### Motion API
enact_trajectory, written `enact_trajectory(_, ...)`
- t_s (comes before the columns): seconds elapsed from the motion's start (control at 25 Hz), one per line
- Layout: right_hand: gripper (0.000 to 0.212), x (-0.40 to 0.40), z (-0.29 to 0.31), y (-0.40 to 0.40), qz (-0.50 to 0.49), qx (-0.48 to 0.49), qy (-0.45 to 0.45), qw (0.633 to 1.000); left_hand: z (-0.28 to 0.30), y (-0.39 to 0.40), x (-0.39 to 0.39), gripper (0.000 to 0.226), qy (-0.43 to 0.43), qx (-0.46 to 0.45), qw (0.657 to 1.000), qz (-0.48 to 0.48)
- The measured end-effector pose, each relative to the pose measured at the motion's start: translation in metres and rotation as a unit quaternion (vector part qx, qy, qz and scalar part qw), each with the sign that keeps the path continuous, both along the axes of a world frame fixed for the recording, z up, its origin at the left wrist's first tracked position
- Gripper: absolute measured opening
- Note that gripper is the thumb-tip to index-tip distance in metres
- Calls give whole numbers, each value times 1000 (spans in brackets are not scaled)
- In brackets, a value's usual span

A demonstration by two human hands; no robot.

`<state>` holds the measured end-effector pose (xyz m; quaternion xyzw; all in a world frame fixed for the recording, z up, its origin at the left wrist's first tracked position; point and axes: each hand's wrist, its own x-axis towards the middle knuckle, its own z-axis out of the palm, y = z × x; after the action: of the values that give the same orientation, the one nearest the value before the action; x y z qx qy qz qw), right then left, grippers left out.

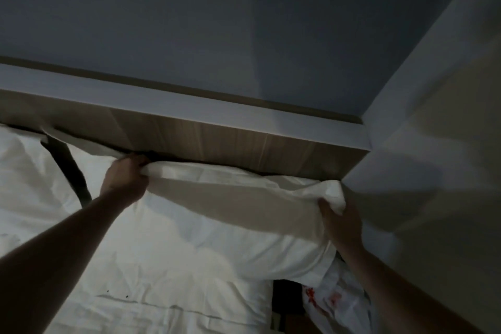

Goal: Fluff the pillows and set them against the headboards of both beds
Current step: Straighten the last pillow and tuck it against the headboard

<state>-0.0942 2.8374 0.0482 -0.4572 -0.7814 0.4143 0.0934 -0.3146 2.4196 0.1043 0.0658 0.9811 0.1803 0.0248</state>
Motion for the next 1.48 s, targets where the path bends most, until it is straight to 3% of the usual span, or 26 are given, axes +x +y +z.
enact_trajectory(0.12, 81, 14, -1, -7, -8, 4, 19, 1000, 6, 8, 8, 44, -40, -25, 999, -25)
enact_trajectory(0.28, 60, 18, 11, -8, 138, 248, 60, 957, 16, 25, 14, 29, 47, -50, 995, -73)
enact_trajectory(0.4, 61, 0, 12, -3, 247, 199, -50, 947, 11, 27, 17, 25, 24, -79, 994, -67)
enact_trajectory(0.48, 54, -13, 14, 1, 278, 209, -153, 925, 12, 24, 13, 29, 19, -40, 999, -8)
enact_trajectory(0.56, 35, -27, 19, 3, 319, 238, -188, 898, 13, 25, 7, 31, 23, 13, 999, 29)
enact_trajectory(0.64, 15, -38, 27, 0, 323, 246, -139, 903, 17, 29, 5, 33, 23, 58, 996, 56)
enact_trajectory(0.72, 13, -43, 31, -3, 269, 242, -28, 932, 19, 27, 4, 31, 28, 103, 990, 93)
enact_trajectory(0.8, 16, -37, 30, -9, 233, 253, 55, 937, 21, 20, 4, 28, 16, 144, 983, 113)
enact_trajectory(0.96, 17, -25, 23, -30, 243, 192, -17, 951, 17, -2, 11, 24, -39, 218, 975, 8)
enact_trajectory(1.0, 22, -28, 23, -41, 263, 201, -24, 944, 10, -13, 15, 27, -14, 221, 975, 13)
enact_trajectory(1.08, 37, -41, 27, -69, 327, 222, 3, 919, -4, -34, 21, 35, 38, 219, 968, 113)
enact_trajectory(1.16, 54, -60, 32, -101, 393, 229, 21, 890, -20, -56, 17, 49, 4, 245, 927, 283)
enact_trajectory(1.24, 67, -85, 28, -131, 437, 224, 8, 871, -29, -71, 2, 75, -121, 317, 854, 395)
enact_trajectory(1.36, 81, -113, 17, -155, 438, 212, -62, 871, -23, -77, -23, 101, -227, 434, 776, 396)
enact_trajectory(1.48, 74, -118, 14, -162, 452, 216, -143, 854, -13, -77, -41, 104, -242, 457, 767, 381)
